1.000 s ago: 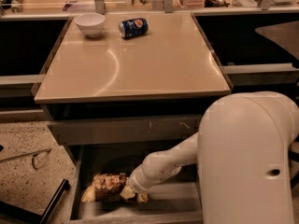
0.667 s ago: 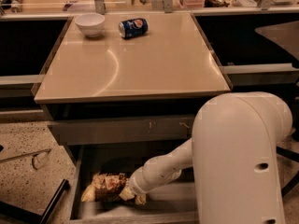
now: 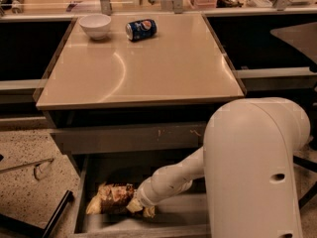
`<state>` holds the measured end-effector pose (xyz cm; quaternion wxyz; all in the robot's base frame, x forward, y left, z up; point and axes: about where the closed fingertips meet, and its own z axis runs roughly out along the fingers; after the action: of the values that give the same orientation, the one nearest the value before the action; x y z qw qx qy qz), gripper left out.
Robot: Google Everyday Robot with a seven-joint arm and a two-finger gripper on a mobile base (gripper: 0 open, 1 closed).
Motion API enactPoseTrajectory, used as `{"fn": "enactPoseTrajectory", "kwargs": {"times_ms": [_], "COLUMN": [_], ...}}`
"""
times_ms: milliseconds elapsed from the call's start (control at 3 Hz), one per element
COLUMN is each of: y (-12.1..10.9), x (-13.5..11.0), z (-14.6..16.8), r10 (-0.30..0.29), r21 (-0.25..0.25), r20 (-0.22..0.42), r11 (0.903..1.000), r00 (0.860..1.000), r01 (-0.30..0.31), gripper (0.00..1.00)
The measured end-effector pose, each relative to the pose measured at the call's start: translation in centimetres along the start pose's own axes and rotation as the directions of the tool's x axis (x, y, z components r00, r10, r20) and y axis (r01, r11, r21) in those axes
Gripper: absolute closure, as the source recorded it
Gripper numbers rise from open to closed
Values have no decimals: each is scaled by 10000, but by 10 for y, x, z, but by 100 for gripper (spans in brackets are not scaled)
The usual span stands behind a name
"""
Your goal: Place brown chip bag into middle drawer
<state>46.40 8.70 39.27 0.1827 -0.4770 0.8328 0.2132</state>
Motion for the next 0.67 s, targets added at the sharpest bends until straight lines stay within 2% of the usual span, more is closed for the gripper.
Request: {"fn": "enactPoseTrajectory", "kwargs": {"times_ms": [667], "y": [0], "x": [0], "z": [0], "r10": [0], "r21": [-1], "r20": [0], "r11": [10000], "r00": [10000], "r01": [0], "gripper": [14]}}
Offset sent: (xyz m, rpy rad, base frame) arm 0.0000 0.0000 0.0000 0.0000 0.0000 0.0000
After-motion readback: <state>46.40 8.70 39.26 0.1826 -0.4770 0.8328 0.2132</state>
